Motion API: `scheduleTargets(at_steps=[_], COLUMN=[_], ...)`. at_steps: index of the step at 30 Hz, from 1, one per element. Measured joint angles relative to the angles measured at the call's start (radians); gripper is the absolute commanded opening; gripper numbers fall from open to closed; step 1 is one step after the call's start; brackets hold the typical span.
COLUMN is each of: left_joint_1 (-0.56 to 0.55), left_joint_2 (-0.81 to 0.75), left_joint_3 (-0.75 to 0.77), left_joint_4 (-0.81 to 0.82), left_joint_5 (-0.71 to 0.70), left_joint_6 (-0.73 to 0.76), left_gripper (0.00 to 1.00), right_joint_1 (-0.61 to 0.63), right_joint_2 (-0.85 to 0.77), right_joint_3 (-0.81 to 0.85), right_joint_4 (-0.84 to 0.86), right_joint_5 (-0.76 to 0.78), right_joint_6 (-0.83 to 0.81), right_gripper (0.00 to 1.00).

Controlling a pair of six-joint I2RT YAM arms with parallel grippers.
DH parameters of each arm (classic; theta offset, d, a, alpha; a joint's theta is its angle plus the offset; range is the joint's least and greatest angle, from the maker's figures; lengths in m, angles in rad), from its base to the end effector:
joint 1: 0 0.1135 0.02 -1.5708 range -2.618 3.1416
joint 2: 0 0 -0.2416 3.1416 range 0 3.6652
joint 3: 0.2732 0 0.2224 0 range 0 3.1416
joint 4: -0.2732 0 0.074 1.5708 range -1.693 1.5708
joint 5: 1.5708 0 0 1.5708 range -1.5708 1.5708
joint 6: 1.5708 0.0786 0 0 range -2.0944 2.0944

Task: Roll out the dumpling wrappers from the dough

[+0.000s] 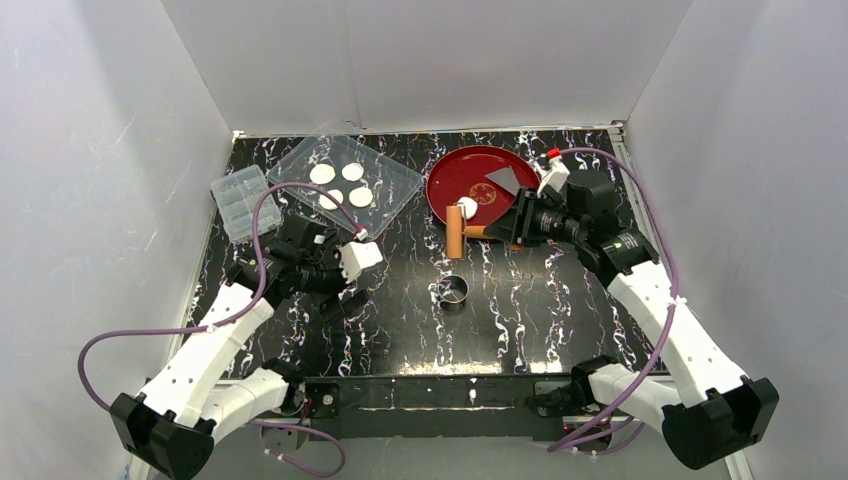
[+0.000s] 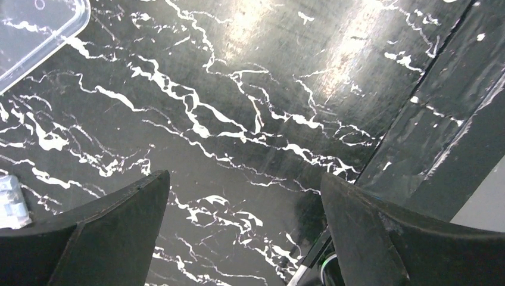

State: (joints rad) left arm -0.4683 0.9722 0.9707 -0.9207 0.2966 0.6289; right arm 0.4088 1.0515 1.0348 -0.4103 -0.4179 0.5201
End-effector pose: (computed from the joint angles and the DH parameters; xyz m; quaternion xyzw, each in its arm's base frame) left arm 0.1576 -0.1055 0.2539 0.5291 0.7753 -0.1143 0.3254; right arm 0.2149 0.1278 0.3193 -0.0663 0.8276 0.3931 0.3952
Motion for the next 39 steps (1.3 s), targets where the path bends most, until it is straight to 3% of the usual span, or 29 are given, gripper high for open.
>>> scheduleTargets(at_steps=[12, 20, 28, 32, 39], left_joint_1=[0.000, 0.000, 0.000, 0.003, 0.007], left_joint_2=[0.050, 0.343, 0.583, 0.634, 0.735], left_joint_3=[0.080, 0.494, 0.726, 0.715, 0.718], left_joint_4=[-0.033, -0.095, -0.006, 0.101, 0.271], left_joint_5=[-0.059, 0.035, 0.163, 0.148, 0.070], left_joint_6=[0.042, 0.042, -0.142, -0.282, -0.570], left_gripper=[0.98, 0.98, 0.98, 0.98, 0.98], right_joint_1=[-0.055, -0.056, -0.088, -0.098, -0.102], right_joint_2=[-0.030, 0.023, 0.269, 0.349, 0.387], right_joint_3=[-0.003, 0.084, 0.327, 0.415, 0.425], right_joint_4=[-0.030, -0.060, -0.099, -0.140, -0.179], right_joint_5=[-0.005, -0.022, -0.012, -0.011, -0.015], right_joint_6=[0.003, 0.000, -0.026, -0.002, 0.048], right_gripper=[0.01, 0.01, 0.01, 0.01, 0.01])
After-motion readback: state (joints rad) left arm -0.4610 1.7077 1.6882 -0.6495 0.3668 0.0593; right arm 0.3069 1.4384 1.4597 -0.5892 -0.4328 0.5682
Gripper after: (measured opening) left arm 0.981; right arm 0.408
